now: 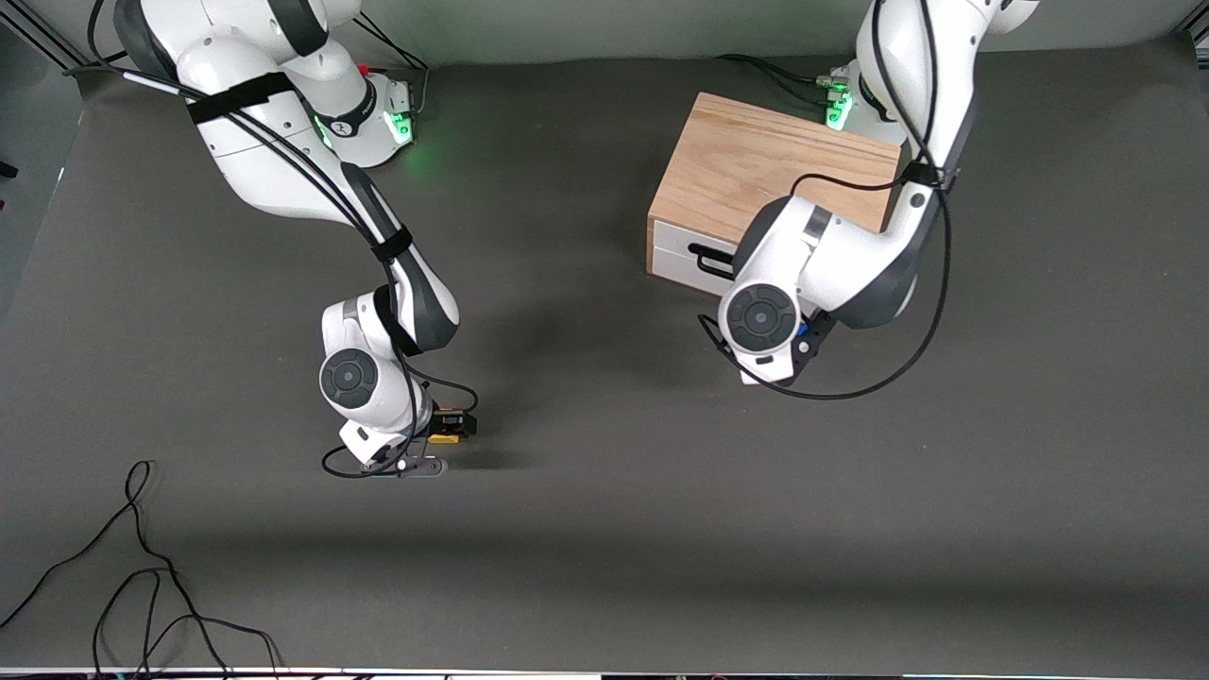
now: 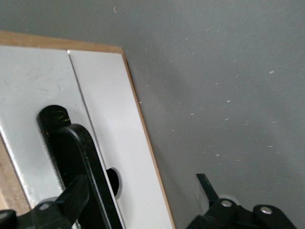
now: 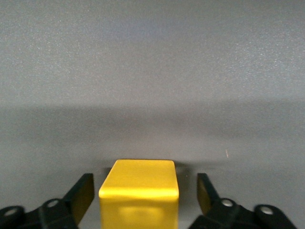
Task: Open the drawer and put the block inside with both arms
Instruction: 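Grasp the yellow cube with the right gripper while the left gripper reaches the handle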
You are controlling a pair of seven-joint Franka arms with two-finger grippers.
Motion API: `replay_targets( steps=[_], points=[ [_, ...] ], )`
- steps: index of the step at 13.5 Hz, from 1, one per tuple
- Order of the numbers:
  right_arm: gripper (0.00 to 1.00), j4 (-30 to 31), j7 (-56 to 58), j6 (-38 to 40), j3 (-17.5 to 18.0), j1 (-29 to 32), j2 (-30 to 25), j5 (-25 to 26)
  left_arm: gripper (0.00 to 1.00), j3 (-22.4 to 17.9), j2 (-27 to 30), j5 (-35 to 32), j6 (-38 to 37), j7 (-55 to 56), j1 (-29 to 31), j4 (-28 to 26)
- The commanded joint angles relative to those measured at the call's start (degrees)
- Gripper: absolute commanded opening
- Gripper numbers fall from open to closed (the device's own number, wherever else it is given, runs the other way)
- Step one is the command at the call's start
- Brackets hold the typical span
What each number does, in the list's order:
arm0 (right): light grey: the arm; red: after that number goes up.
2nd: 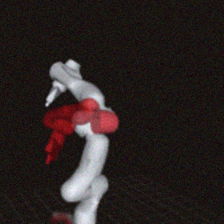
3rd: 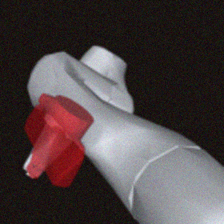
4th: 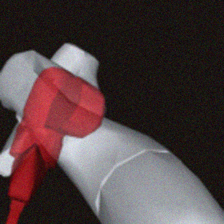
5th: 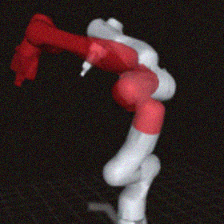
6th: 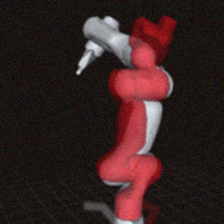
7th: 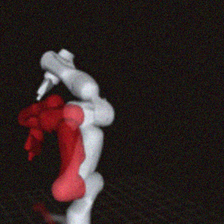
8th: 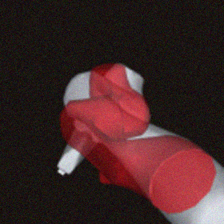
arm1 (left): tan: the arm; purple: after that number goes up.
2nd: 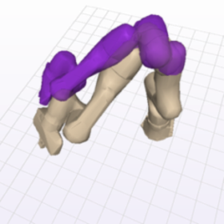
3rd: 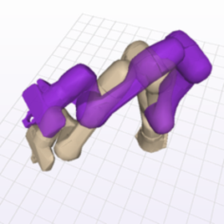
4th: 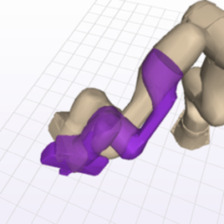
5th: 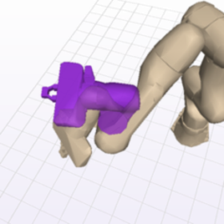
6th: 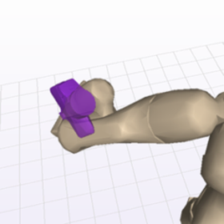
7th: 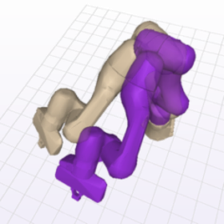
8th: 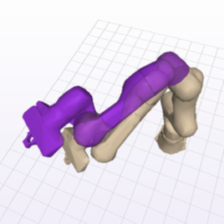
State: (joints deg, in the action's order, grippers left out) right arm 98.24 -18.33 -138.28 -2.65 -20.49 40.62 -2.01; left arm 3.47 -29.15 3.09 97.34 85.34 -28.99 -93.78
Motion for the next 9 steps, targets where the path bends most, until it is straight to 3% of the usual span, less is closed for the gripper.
replay_targets(
  steps=[1, 3, 6, 9],
  points=[
    [0.43, 0.63, 0.66, 0.38, -0.25, -0.43, -0.81, -1.24, 1.0, -0.75, 1.91, -0.46, -0.92, 1.5, -0.81, -3.34],
    [0.26, 0.55, 0.75, 0.38, -0.25, -0.43, -0.9, -1.24, 1.0, -0.75, 2.0, -0.36, -1.1, 4.82, -0.89, -3.61],
    [0.24, 0.02, 0.75, 2.22, -0.25, -0.34, -1.68, -1.24, 1.0, -0.66, 1.47, -0.36, -0.4, 5.72, -1.6, -3.52],
    [0.24, -0.07, 0.84, 6.95, -0.43, -0.34, -6.5, -1.16, 1.0, -0.75, 0.68, -0.36, 2.14, 5.72, -1.51, -3.34]
  ],
)
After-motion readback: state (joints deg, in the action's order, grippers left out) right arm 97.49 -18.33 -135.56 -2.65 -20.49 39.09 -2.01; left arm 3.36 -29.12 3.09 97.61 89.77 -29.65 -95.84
